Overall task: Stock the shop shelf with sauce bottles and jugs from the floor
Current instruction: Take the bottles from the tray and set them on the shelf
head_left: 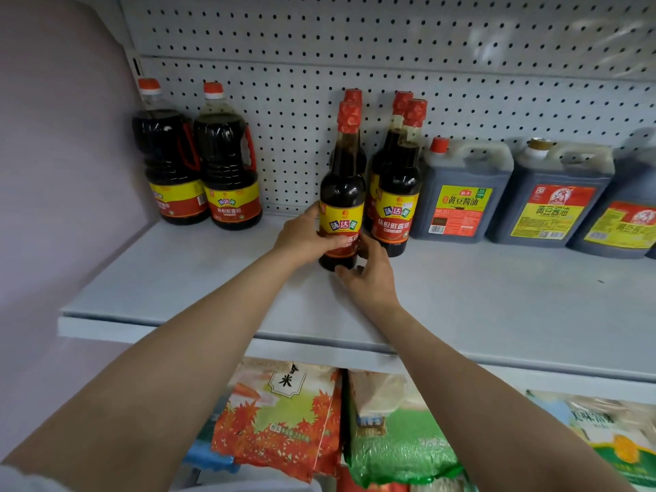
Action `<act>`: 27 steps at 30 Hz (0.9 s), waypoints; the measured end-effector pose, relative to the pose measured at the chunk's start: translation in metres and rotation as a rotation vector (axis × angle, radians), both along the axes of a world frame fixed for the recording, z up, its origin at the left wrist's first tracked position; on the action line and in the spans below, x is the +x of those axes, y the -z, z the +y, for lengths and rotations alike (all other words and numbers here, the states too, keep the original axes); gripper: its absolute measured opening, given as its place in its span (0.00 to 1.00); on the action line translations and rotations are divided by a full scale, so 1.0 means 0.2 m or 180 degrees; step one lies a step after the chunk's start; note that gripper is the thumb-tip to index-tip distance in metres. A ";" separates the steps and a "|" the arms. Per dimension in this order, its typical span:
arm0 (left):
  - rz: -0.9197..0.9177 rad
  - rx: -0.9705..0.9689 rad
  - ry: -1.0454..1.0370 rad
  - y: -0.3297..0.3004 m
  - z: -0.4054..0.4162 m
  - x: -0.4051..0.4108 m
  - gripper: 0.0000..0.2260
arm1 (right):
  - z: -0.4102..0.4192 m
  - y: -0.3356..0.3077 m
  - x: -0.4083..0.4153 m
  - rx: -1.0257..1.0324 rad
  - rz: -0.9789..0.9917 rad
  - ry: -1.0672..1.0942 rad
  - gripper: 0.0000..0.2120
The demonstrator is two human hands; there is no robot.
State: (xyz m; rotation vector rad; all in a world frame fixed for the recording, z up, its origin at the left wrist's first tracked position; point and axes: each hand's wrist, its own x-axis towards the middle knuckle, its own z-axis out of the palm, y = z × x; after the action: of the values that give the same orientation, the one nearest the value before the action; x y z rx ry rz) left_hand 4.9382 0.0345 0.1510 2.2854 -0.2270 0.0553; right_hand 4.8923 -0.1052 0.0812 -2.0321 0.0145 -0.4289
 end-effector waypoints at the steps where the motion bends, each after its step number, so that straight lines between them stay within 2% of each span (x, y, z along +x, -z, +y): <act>1: 0.0059 -0.0112 0.0062 -0.01 -0.02 0.01 0.35 | 0.00 0.00 0.00 0.0005 0.0011 0.0013 0.34; 4: -0.0017 -0.0151 -0.0091 -0.01 -0.07 0.05 0.34 | 0.00 0.01 0.01 -0.0001 0.0041 0.0000 0.32; 9: -0.0003 -0.0016 -0.0115 -0.02 -0.09 0.15 0.33 | -0.01 0.02 0.04 -0.0082 0.0300 -0.0098 0.38; 18: 0.0079 -0.0060 -0.0088 -0.03 -0.12 0.22 0.32 | 0.00 -0.01 0.07 -0.0706 0.0674 -0.0183 0.45; 21: 0.0106 -0.0160 -0.0114 -0.02 -0.12 0.20 0.30 | 0.01 -0.01 0.08 -0.0781 0.0706 -0.0157 0.46; 24: 0.0160 0.0062 -0.0143 0.01 -0.09 0.12 0.26 | 0.00 -0.04 0.07 -0.0624 0.0713 -0.0177 0.46; 27: 0.0283 0.0187 -0.0179 0.08 0.00 -0.02 0.30 | -0.03 -0.06 0.03 -0.0649 0.0759 -0.0286 0.43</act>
State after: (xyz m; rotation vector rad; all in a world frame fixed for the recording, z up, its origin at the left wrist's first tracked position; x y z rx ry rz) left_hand 4.9348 0.0343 0.1342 2.3465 -0.1193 -0.0243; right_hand 4.8987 -0.1107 0.0939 -2.2652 0.0261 -0.1338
